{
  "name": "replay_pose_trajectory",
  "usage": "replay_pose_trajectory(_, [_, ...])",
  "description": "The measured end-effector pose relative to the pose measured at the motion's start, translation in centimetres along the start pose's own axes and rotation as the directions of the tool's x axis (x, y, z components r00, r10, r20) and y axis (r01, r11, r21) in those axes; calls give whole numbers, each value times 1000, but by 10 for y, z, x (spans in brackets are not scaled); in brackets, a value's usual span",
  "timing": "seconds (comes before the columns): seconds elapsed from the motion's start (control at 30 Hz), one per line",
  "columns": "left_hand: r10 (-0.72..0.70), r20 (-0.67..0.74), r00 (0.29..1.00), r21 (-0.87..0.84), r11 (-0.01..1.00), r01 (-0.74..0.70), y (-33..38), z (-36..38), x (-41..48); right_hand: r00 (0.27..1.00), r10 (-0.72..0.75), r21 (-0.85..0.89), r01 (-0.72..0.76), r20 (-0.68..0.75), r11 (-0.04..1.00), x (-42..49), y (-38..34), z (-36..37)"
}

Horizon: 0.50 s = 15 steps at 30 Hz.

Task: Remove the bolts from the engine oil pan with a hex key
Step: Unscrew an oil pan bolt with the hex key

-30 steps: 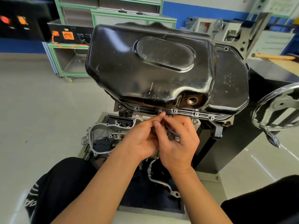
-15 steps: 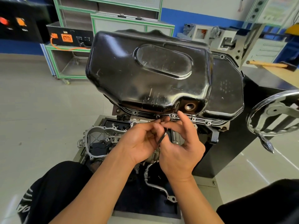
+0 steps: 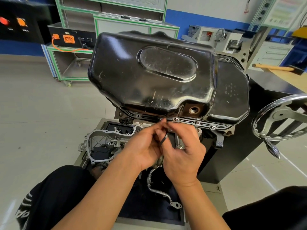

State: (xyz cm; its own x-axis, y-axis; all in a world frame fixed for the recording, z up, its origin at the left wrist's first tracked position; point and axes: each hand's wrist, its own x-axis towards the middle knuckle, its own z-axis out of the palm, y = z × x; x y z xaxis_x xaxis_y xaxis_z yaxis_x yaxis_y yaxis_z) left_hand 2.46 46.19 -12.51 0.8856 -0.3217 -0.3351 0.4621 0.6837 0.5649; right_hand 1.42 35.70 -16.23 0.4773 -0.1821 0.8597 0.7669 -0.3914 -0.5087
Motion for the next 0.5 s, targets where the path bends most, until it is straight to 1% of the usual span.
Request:
replay_pose_trajectory(0.1, [-7, 9, 1000, -5, 1000, 7, -2, -1, 2, 997, 59, -39, -57, 51, 998, -6, 0, -8])
replay_pose_trajectory(0.17, [-6, 13, 1000, 45, 999, 6, -2, -1, 2, 996, 78, -45, -76, 47, 996, -7, -2, -13])
replay_pose_trajectory(0.23, [-3, 8, 1000, 46, 999, 2, -1, -1, 2, 995, 94, -49, -93, 17, 994, -4, -2, -17])
replay_pose_trajectory(0.33, [-19, -12, 1000, -30, 999, 19, 0, 0, 1, 972, 233, -15, -234, -25, 972, -1, -1, -22])
replay_pose_trajectory(0.4, [-21, -15, 1000, -28, 999, 21, 1, -1, 2, 952, 307, 6, -307, 4, 952, -3, 0, -26])
replay_pose_trajectory(0.5, [-20, -11, 1000, -13, 1000, 20, -1, 0, 3, 931, 357, 11, -359, 80, 933, -5, -3, -28])
